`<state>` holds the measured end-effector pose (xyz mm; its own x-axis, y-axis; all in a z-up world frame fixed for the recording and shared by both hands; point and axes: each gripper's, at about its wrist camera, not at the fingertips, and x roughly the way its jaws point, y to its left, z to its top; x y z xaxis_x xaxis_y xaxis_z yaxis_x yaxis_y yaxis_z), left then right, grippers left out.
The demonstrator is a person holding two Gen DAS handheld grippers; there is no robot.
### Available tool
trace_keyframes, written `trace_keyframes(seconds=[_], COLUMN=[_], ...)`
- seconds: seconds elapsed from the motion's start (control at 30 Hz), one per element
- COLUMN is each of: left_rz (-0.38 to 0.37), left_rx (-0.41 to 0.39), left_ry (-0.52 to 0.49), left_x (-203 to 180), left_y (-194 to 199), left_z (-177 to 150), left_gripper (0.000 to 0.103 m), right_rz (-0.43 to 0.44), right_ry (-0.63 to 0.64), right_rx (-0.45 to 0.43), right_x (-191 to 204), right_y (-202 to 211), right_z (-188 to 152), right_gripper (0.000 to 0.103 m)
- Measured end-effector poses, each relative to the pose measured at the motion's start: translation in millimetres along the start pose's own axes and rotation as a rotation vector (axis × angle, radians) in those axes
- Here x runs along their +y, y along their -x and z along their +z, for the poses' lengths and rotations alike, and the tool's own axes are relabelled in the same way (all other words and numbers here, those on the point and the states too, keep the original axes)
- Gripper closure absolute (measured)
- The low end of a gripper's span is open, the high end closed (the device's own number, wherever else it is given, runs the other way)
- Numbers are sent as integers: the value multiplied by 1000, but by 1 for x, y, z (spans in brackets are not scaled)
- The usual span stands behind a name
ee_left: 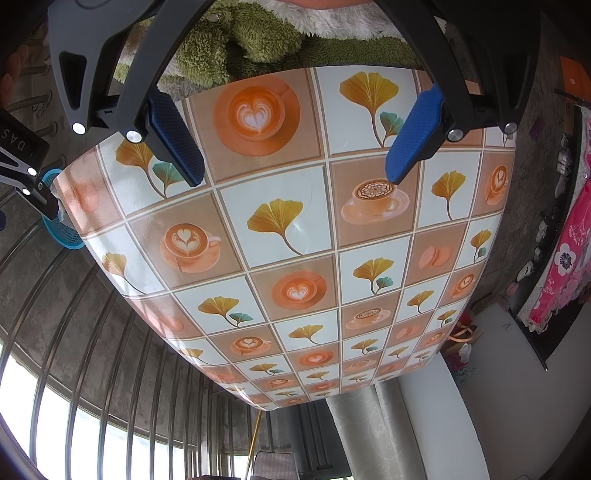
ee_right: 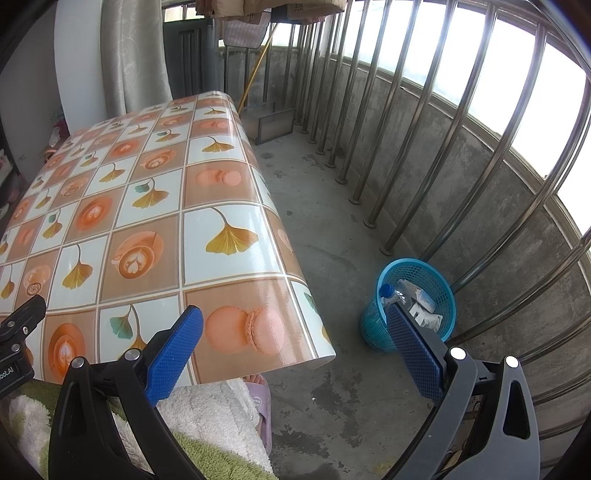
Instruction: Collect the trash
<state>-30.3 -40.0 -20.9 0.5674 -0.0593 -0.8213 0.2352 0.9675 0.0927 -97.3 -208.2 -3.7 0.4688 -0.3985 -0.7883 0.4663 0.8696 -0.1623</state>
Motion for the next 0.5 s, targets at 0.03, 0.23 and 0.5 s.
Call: trace_keyframes(seconds=[0.03, 0.23, 0.5], left_rz=[0, 0, 0], left_rx=[0, 0, 1], left_ry=[0, 0, 0], left_x=[0, -1, 1], left_y=[0, 0, 0], left_z=[0, 0, 0], left_gripper=[9, 9, 9], right_rz=[-1, 0, 0], right_ry=[0, 1, -1], right_rx=[0, 0, -1], right_x=[0, 0, 0], right_y=[0, 0, 0], right_z=[1, 0, 0], right_gripper=[6, 6, 6])
